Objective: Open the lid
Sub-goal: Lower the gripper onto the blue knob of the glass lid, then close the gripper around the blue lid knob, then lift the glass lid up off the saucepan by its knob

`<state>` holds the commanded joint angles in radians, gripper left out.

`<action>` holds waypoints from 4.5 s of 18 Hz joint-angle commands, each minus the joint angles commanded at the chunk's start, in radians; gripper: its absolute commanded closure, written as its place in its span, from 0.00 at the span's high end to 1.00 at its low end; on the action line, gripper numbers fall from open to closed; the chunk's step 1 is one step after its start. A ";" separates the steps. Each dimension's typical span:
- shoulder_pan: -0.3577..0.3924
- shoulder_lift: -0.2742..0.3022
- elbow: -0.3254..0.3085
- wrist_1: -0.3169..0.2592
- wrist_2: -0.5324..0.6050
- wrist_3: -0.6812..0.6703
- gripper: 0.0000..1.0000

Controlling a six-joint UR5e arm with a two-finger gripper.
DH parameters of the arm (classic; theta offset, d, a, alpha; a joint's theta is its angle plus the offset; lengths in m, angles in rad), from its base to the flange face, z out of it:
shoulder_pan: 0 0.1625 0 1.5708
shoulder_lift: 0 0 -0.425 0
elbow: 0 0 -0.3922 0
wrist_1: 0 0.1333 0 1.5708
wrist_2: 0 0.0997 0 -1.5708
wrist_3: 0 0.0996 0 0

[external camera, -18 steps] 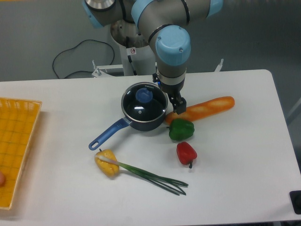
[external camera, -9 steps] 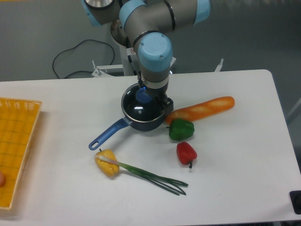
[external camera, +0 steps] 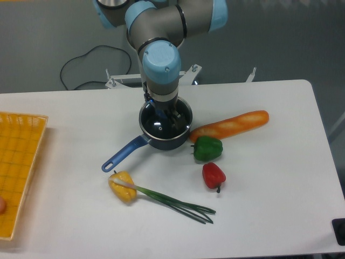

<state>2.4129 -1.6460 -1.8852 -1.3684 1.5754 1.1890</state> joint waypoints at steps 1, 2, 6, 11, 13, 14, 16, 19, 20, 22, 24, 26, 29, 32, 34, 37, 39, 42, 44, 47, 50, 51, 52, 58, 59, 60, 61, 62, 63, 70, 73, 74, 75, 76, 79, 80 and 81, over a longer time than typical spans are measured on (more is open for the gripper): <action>0.006 0.009 -0.015 0.015 0.000 -0.011 1.00; 0.011 0.023 -0.032 0.032 0.000 -0.014 1.00; 0.028 0.054 -0.068 0.068 0.000 -0.015 1.00; 0.023 0.058 -0.071 0.129 0.008 -0.022 1.00; 0.022 0.060 -0.077 0.144 0.012 -0.025 1.00; 0.022 0.064 -0.087 0.161 0.011 -0.025 1.00; 0.020 0.071 -0.115 0.192 0.012 -0.023 1.00; 0.020 0.071 -0.130 0.201 0.015 -0.022 1.00; 0.020 0.071 -0.132 0.201 0.024 -0.022 1.00; 0.018 0.068 -0.143 0.201 0.032 -0.022 1.00; 0.018 0.069 -0.146 0.200 0.032 -0.022 1.00; 0.018 0.068 -0.146 0.200 0.032 -0.022 1.00; 0.017 0.064 -0.155 0.201 0.031 -0.023 1.00; 0.017 0.061 -0.161 0.204 0.032 -0.023 1.00; 0.017 0.060 -0.163 0.215 0.031 -0.025 1.00; 0.017 0.060 -0.170 0.233 0.031 -0.026 1.00; 0.017 0.058 -0.170 0.235 0.029 -0.031 1.00; 0.017 0.057 -0.172 0.236 0.031 -0.042 1.00; 0.017 0.057 -0.170 0.236 0.031 -0.045 1.00; 0.017 0.054 -0.170 0.236 0.031 -0.045 0.99; 0.015 0.051 -0.170 0.235 0.031 -0.045 0.82; 0.015 0.049 -0.170 0.235 0.031 -0.045 0.78; 0.015 0.049 -0.170 0.235 0.031 -0.045 0.74; 0.015 0.032 -0.152 0.232 0.034 -0.081 0.47; 0.011 0.031 -0.147 0.232 0.034 -0.084 0.47; 0.009 0.026 -0.140 0.230 0.035 -0.084 0.47; 0.008 0.023 -0.129 0.227 0.035 -0.086 0.47; 0.006 0.020 -0.124 0.223 0.035 -0.086 0.47; 0.006 0.020 -0.120 0.218 0.035 -0.085 0.47; 0.011 0.009 -0.034 0.140 0.028 -0.075 0.47; 0.011 0.003 0.023 0.103 0.021 -0.072 0.47; 0.011 -0.006 0.044 0.089 0.011 -0.072 0.47; 0.011 -0.018 0.066 0.074 -0.001 -0.072 0.47; 0.011 -0.023 0.086 0.059 -0.006 -0.072 0.47; 0.008 -0.049 0.139 0.034 -0.009 -0.072 0.47; 0.005 -0.057 0.156 0.034 -0.017 -0.072 0.47; 0.002 -0.064 0.170 0.034 -0.029 -0.072 0.47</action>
<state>2.4145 -1.7103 -1.7151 -1.3346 1.5464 1.1167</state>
